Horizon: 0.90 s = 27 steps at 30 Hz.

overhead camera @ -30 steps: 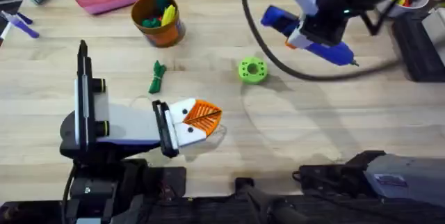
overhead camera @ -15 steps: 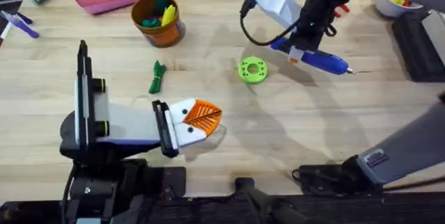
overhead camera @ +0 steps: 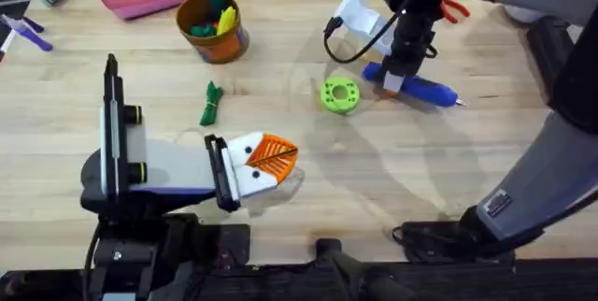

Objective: Pick up the gripper from the table and insert it into the empty holder that is missing its gripper. Then pick up a screw, insert it into the mounting hole, and use the screwdriver to tighten it. Finally, clean up the table by picking up the vegetable and placing it into the bucket.

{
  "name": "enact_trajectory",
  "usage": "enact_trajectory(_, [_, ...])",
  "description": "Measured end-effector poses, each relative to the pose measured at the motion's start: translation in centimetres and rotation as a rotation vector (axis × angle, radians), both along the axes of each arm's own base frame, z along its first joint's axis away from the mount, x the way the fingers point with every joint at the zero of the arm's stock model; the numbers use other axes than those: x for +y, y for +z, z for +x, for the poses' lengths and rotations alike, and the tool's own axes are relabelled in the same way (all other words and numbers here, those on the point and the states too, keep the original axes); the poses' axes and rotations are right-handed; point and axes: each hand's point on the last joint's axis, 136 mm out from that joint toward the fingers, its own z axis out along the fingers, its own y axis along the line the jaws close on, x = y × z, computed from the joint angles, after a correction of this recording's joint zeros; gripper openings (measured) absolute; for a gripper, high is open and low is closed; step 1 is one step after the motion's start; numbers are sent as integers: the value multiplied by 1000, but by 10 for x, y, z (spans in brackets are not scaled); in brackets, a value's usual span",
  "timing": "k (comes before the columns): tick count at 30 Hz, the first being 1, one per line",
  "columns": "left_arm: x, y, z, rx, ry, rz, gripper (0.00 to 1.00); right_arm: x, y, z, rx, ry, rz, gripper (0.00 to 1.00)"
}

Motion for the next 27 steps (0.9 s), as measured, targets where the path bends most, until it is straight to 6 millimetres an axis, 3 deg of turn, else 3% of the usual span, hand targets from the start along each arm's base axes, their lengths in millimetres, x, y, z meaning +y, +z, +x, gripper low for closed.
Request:
enact_trajectory(5, [0,0,0,0,0,0,17,0,1,3,-14,-14,-4,913])
enact_trajectory(6, [0,0,0,0,0,0,17,0,1,3,-16,-17,-3,944])
enact_trajectory(12, [0,0,0,-1,0,1,42,2,11,9,-76,-80,9,963])
enact_trajectory(18, [0,0,0,-3,0,1,922,18,61,11,-228,-122,62,965])
enact_trajectory(19, [0,0,0,-3,1,1,972,23,74,10,-264,-125,79,965])
enact_trajectory(27, [0,0,0,5,1,-2,985,83,174,-6,-567,-137,317,966])
